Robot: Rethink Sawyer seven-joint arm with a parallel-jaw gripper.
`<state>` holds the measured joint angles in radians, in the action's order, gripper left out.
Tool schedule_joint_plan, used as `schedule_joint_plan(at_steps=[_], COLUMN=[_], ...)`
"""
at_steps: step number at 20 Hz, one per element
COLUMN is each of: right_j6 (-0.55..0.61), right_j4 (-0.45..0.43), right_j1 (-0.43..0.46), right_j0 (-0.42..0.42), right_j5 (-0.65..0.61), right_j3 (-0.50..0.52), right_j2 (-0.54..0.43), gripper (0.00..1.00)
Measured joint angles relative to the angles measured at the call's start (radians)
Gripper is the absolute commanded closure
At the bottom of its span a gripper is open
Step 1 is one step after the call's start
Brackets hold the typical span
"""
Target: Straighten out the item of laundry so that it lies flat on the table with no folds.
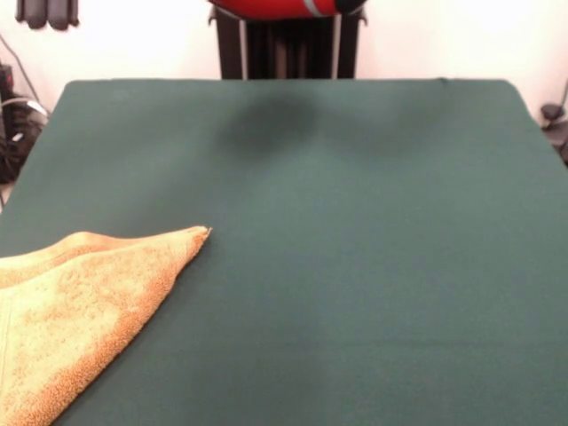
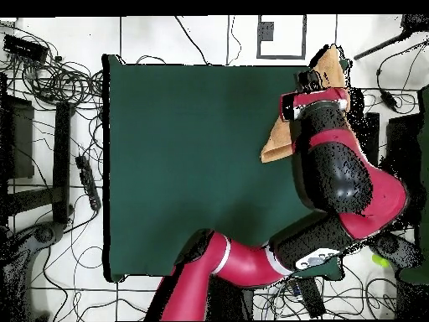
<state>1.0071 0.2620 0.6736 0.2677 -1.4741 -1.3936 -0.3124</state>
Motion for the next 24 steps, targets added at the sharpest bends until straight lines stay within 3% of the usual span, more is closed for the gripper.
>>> schedule_joint_plan(at_steps=[5,11,16,24], right_j6=[0.001,0.004,0.004,0.004], right_j4=[-0.001,-0.004,-0.007,-0.012], right_j1=[-0.06,-0.194,-0.293,-0.407], right_j0=[0.004,0.017,0.033,0.036], right_j5=[0.0,0.013,0.105,0.357], right_j3=[0.036,0.198,0.358,0.599], right_j2=[0.0,0.002,0.002,0.002], gripper=[1.0,1.0,1.0,1.0])
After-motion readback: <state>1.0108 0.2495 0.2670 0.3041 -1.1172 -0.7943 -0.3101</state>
